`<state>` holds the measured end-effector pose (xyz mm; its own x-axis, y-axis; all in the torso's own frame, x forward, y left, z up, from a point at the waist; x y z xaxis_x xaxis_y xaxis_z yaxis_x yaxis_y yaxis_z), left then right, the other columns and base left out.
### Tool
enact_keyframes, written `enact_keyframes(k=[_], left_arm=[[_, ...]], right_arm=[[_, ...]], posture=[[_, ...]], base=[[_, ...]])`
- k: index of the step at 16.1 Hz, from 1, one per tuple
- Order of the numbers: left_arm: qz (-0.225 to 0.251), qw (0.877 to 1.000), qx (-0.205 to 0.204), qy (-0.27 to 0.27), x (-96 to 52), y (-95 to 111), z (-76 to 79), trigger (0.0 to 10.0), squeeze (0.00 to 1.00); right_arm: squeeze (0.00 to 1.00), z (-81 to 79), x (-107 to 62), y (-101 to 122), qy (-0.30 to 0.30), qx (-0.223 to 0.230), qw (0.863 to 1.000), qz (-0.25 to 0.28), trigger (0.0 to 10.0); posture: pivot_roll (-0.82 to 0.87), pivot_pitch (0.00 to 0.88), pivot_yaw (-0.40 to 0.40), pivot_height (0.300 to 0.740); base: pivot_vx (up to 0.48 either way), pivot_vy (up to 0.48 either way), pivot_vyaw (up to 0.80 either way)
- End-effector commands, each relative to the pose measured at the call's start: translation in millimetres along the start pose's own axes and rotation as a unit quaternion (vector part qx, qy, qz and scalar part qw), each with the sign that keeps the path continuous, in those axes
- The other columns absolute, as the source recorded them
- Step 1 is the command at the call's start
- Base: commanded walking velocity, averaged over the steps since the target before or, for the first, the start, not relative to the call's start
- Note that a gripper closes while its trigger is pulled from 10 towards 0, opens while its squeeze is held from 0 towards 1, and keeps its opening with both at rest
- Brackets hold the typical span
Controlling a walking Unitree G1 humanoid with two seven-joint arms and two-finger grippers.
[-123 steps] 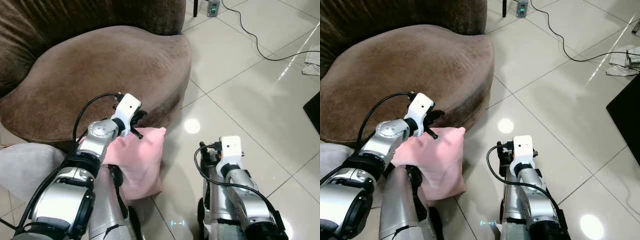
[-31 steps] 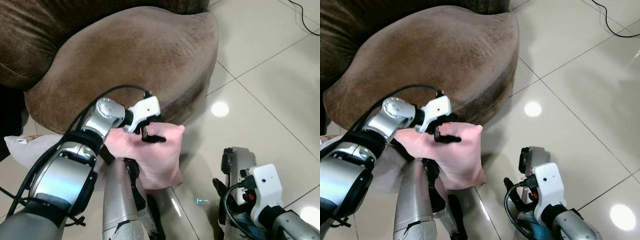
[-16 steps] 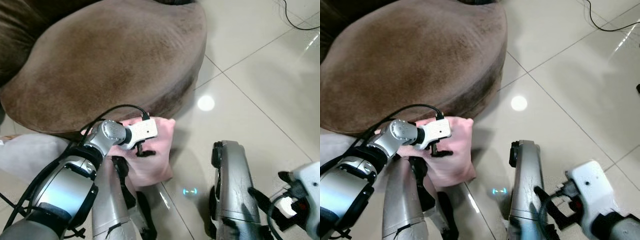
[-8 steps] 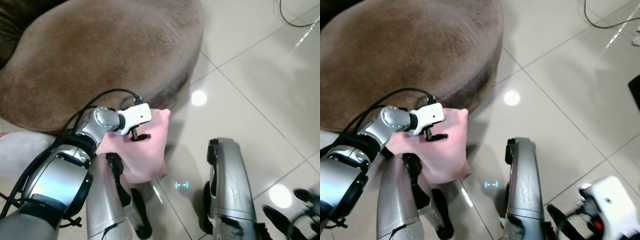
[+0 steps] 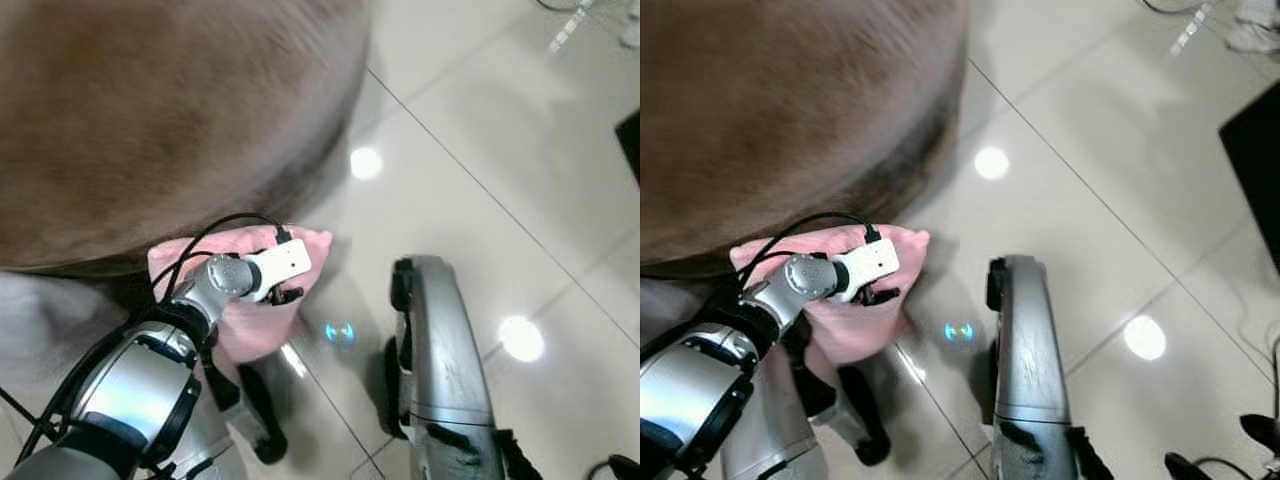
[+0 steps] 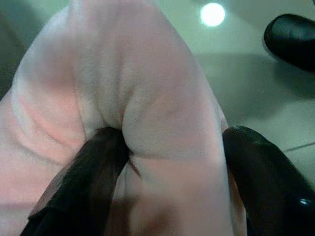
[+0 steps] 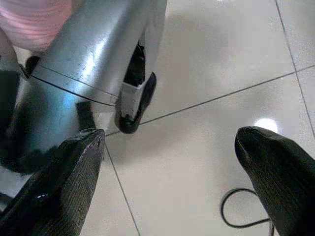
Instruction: Move the pillow to the sofa from floor
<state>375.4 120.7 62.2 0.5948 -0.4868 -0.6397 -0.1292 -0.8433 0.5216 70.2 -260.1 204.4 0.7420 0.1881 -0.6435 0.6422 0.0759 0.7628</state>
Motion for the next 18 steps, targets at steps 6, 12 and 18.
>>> enact_keyframes(k=[6,12,18], left_arm=[[0.05,0.991,-0.119,0.038,-11.2,0.3,-21.3,0.0,0.0],[0.155,0.978,-0.133,0.053,-41.3,32.8,-74.7,0.0,0.0],[0.18,0.975,-0.13,0.02,-43.5,42.1,-73.9,0.0,0.0]], right_arm=[[0.0,-9.1,-2.8,2.7,0.012,0.014,1.0,-0.004,10.0],[0.0,-12.2,19.4,2.1,0.011,0.014,1.0,0.007,10.0],[0.0,-16.3,32.3,1.8,0.009,0.022,1.0,0.017,10.0]], posture=[[-0.6,0.546,0.053,0.45],[-0.5,0.519,0.08,0.45],[-0.49,0.512,0.102,0.45]], base=[[0.0,0.0,0.0],[0.0,0.0,0.0],[0.0,0.0,0.0]])
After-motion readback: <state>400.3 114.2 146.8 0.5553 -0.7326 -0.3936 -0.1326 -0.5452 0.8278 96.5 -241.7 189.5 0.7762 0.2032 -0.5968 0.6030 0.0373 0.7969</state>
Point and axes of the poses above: a point about 5 cm out from each wrist's last joint towards the gripper, its own x axis pointing out of the wrist towards the gripper, its own y axis along the axis of the wrist's last joint, z = x × y, the point moved 3 cm from there along x, pointing out of the wrist towards the gripper, and after that the axes turned 11 degrees about x, right-handed, at the moved point
